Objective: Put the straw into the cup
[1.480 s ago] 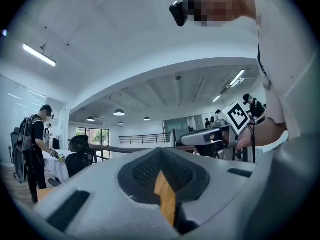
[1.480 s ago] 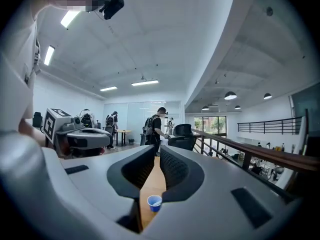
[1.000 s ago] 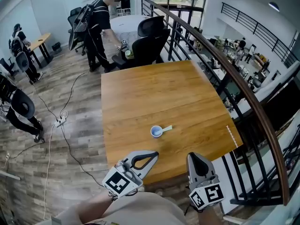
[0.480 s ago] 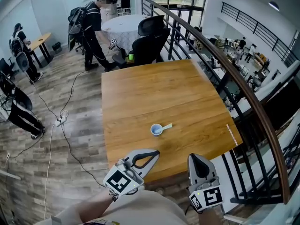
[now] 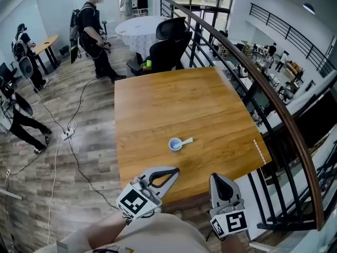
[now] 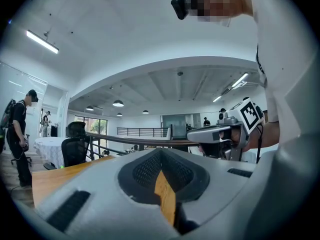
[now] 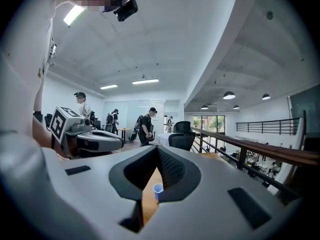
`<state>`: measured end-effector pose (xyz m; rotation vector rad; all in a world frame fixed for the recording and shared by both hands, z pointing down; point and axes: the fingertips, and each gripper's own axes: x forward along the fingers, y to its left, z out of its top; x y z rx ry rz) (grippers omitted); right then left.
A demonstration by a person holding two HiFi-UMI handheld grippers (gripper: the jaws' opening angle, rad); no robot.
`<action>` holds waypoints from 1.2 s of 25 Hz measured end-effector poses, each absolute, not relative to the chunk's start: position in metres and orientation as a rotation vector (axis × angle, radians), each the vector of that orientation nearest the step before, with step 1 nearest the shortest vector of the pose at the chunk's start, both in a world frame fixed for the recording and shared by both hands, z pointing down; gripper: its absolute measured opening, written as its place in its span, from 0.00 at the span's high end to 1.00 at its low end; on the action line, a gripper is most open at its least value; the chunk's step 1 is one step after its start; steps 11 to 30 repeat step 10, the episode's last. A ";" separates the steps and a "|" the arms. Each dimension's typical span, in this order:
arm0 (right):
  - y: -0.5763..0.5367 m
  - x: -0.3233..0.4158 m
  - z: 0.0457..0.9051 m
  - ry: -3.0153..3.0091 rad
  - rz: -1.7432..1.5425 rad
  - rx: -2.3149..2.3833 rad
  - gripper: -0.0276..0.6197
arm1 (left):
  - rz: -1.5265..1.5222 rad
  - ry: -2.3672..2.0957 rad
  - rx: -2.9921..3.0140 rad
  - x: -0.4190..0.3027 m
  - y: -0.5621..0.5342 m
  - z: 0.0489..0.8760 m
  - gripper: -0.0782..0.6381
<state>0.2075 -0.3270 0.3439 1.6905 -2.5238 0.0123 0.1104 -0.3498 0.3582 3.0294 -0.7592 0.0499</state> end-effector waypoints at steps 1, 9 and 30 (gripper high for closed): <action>-0.327 0.208 0.345 -2.526 0.016 1.692 0.93 | 0.054 -0.756 3.029 0.111 -0.349 0.359 0.87; -0.325 0.208 0.361 -2.515 0.043 1.686 0.93 | 0.084 -0.718 3.050 0.119 -0.343 0.369 0.87; -0.324 0.206 0.362 -2.516 0.048 1.685 0.93 | 0.085 -0.723 3.045 0.118 -0.342 0.368 0.87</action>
